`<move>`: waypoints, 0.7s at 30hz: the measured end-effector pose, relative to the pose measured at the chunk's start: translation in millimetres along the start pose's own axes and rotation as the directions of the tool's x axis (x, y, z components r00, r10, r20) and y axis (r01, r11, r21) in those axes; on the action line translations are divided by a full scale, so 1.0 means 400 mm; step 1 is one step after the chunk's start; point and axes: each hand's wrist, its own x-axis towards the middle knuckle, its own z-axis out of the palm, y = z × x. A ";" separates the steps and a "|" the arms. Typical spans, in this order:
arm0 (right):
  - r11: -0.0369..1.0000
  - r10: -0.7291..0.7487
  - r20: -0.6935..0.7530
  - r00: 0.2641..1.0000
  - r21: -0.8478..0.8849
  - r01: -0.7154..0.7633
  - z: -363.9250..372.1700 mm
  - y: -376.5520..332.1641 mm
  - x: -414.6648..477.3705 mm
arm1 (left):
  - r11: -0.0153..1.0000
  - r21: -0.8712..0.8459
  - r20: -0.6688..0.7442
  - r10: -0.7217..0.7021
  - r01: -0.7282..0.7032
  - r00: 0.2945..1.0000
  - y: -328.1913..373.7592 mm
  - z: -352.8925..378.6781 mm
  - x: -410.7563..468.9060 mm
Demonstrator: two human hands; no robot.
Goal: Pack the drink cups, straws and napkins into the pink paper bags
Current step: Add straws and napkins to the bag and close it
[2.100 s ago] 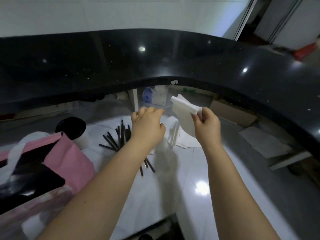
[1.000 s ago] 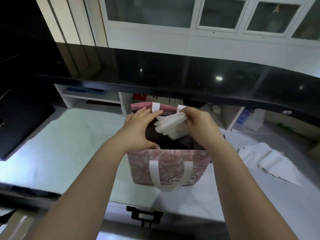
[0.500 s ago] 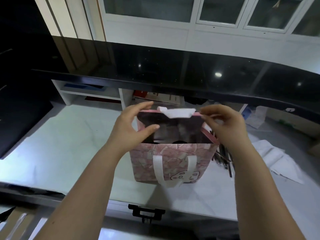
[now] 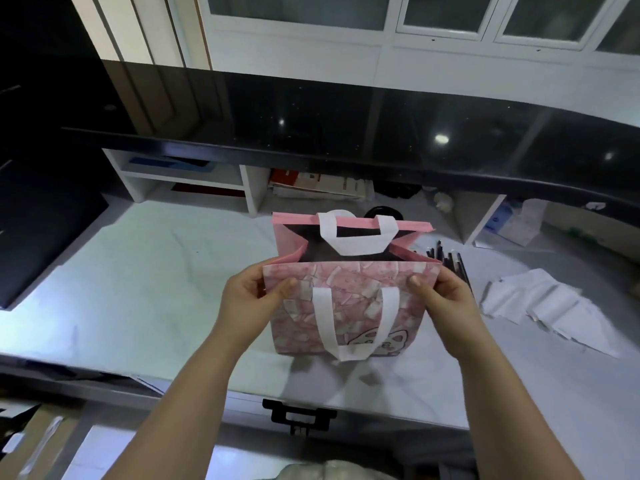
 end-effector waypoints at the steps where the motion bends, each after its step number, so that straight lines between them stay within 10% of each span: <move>1: 1.000 -0.004 -0.027 1.000 0.008 0.004 0.013 0.004 0.001 | 1.000 -0.016 -0.010 -0.010 0.010 1.000 0.000 0.004 0.005; 11: 1.000 0.013 -0.127 0.992 -0.004 -0.013 0.036 0.014 0.010 | 0.990 0.050 -0.260 0.144 -0.136 0.955 -0.030 0.020 0.022; 21: 0.999 0.034 0.047 0.998 -0.017 -0.033 -0.027 0.036 0.107 | 0.996 0.083 0.039 0.022 -0.025 0.999 -0.028 -0.028 0.128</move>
